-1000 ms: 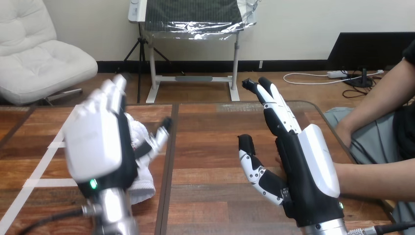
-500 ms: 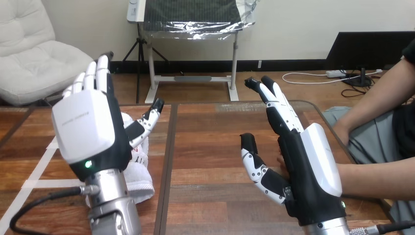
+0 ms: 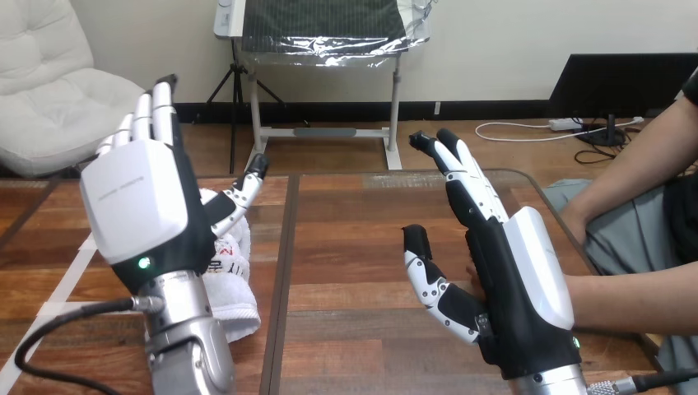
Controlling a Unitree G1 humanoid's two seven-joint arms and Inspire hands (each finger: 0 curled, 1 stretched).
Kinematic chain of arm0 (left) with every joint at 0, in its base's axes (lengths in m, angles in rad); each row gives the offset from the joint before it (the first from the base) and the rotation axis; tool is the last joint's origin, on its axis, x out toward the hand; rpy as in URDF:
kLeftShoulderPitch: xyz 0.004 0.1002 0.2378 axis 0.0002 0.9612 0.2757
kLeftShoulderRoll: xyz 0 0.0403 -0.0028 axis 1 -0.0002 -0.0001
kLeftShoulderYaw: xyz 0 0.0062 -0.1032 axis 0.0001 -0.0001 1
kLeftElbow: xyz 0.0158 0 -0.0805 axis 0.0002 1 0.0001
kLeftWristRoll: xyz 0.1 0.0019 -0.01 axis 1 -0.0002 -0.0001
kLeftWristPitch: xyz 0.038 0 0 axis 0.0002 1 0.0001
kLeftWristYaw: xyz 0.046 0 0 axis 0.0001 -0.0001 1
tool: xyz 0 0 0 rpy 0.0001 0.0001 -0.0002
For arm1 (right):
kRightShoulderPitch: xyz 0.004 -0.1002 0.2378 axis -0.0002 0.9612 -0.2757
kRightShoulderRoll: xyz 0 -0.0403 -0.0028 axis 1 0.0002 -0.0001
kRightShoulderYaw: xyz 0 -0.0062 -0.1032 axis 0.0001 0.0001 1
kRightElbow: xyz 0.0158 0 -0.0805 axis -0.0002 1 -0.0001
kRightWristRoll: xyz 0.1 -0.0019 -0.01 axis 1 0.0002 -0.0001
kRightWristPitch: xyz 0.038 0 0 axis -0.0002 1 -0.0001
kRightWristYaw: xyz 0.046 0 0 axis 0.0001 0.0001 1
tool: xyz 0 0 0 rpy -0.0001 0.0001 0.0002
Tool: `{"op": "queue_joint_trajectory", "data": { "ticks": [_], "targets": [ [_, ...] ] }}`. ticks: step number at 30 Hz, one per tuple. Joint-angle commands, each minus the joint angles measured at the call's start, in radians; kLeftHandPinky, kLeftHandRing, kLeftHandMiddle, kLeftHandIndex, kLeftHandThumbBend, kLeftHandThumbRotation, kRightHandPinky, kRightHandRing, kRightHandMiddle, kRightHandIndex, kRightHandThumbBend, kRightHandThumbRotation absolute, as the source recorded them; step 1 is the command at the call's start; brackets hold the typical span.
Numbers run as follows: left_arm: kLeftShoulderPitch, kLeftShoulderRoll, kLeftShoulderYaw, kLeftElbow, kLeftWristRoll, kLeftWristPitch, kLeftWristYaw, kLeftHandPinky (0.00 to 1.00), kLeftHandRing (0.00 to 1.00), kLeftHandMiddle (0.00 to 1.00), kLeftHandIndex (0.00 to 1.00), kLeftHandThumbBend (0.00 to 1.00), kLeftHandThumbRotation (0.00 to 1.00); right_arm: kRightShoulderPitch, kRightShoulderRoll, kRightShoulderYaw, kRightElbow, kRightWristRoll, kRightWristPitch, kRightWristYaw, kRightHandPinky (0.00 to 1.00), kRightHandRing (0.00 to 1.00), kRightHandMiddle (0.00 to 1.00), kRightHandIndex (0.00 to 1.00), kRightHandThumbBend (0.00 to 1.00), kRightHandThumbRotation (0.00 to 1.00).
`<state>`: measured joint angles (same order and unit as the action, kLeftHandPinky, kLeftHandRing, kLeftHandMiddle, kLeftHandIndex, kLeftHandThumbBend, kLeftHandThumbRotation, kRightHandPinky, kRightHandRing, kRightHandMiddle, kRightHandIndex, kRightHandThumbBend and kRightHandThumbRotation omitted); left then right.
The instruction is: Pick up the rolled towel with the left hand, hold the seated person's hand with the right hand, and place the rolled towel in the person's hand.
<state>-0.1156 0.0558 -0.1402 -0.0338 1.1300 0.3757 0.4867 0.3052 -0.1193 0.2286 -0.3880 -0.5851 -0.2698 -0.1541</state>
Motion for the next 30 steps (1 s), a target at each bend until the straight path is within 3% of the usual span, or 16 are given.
{"op": "queue_joint_trajectory", "data": {
  "ticks": [1,20,30],
  "targets": [
    [-0.081,0.025,-0.002,0.050,-0.024,0.019,-0.023,0.80,0.85,0.90,0.93,0.78,0.69,-0.064,0.011,-0.011,-0.014,0.020,0.006,0.006,1.00,1.00,1.00,0.93,0.06,0.00],
    [-0.206,0.046,-0.027,0.234,-0.099,0.152,-0.167,0.82,0.86,0.91,0.93,0.86,0.79,-0.068,0.010,-0.013,-0.021,0.012,0.018,0.020,1.00,1.00,1.00,0.94,0.07,0.00],
    [-0.280,0.059,-0.039,0.378,-0.143,0.188,-0.186,0.84,0.89,0.93,0.96,0.89,0.83,-0.067,0.006,-0.015,-0.031,0.010,0.035,0.034,1.00,1.00,1.00,0.95,0.08,0.00]
  ]
}}
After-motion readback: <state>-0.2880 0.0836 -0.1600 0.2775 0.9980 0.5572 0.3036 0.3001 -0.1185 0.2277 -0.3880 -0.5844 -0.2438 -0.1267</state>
